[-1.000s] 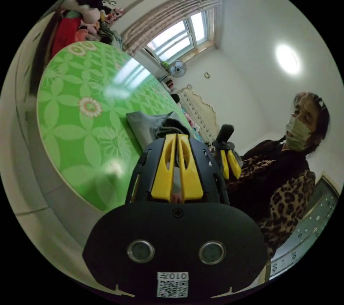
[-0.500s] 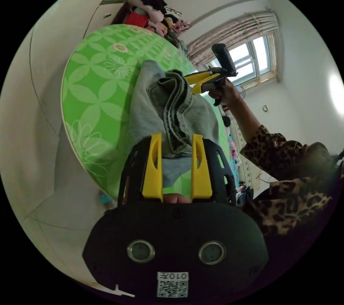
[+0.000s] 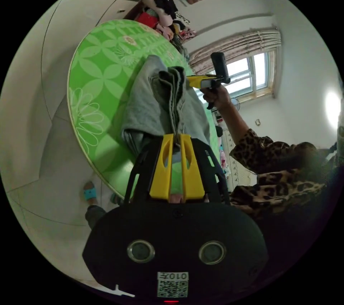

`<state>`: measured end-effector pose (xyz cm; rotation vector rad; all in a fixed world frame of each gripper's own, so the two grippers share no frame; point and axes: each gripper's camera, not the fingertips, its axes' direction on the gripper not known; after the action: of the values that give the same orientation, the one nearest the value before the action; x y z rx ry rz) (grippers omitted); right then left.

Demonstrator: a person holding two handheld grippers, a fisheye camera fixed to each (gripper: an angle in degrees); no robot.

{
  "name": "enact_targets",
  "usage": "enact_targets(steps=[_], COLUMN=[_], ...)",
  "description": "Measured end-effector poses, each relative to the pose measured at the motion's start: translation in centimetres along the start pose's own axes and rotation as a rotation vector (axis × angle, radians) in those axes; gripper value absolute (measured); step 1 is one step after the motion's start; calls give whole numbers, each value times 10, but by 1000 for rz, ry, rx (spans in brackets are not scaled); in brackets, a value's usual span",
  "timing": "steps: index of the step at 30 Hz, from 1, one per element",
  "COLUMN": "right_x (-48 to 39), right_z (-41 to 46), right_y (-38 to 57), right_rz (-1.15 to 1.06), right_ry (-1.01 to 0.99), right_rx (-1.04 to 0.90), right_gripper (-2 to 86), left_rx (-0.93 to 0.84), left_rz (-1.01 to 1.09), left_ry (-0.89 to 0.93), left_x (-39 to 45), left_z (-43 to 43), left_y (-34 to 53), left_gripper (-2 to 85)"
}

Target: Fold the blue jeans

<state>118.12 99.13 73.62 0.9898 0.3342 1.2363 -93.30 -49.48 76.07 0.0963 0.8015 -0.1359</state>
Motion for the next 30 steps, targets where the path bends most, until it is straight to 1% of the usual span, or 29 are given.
enact_targets(steps=[2, 3, 4, 6, 7, 9, 10, 11, 12, 13, 15, 18, 20, 21, 24, 25, 27, 28, 30], right_x=[4, 3, -6, -24, -27, -16, 3, 12, 20, 20, 18, 25, 33, 37, 48, 50, 49, 48, 46], right_z=[-7, -9, -14, -25, -28, -20, -7, 0, 13, 17, 11, -21, -37, -39, -15, -8, -7, -10, -15], right_y=[-1, -3, -2, 1, 1, -9, -20, -26, -33, -34, -30, -17, -15, -18, -33, -36, -35, -32, -26], right_rz=[-17, -41, -104, -250, -286, -237, -116, -55, -23, -40, -49, -29, -49, -60, -55, -59, -67, -70, -84], right_ry=[-42, -56, -57, -128, -138, -75, 1, 27, 34, 49, 74, 88, 38, 19, 71, 91, 116, 134, 155], right_rx=[30, 34, 49, 66, 68, 9, -45, -75, -130, -136, -111, 26, 78, 75, -125, -154, -157, -144, -118], right_gripper=[55, 42, 39, 37, 37, 39, 45, 49, 57, 64, 74, 118, 144, 158, 174, 173, 163, 152, 131], left_rx=[3, -8, -43, -37, -37, -43, -48, -52, -43, -9, 37, 66, 66, 60, 5, 2, -26, -67, -57], left_rz=[-9, 9, 52, 143, 178, 134, 88, 27, 14, 17, 17, -9, -32, -30, -85, -80, -73, -64, -52], left_ry=[-64, -59, -27, 33, 40, -17, -32, -21, -8, 6, -23, -62, -67, -71, -113, -115, -133, -129, -161], left_x=[1, 2, 8, 26, 37, 37, 29, 20, 19, 22, 30, 35, 38, 40, 40, 42, 45, 47, 52], left_z=[-12, -13, -14, -20, -24, -22, -19, -17, -18, -24, -34, -41, -39, -37, -22, -18, -13, -6, -4], left_y=[4, 5, 8, 14, 18, 22, 24, 27, 28, 30, 32, 31, 30, 30, 29, 32, 36, 38, 41], left_gripper=[4, 3, 1, -1, -1, 0, 1, 3, 4, 8, 19, 47, 74, 80, 96, 99, 101, 102, 102])
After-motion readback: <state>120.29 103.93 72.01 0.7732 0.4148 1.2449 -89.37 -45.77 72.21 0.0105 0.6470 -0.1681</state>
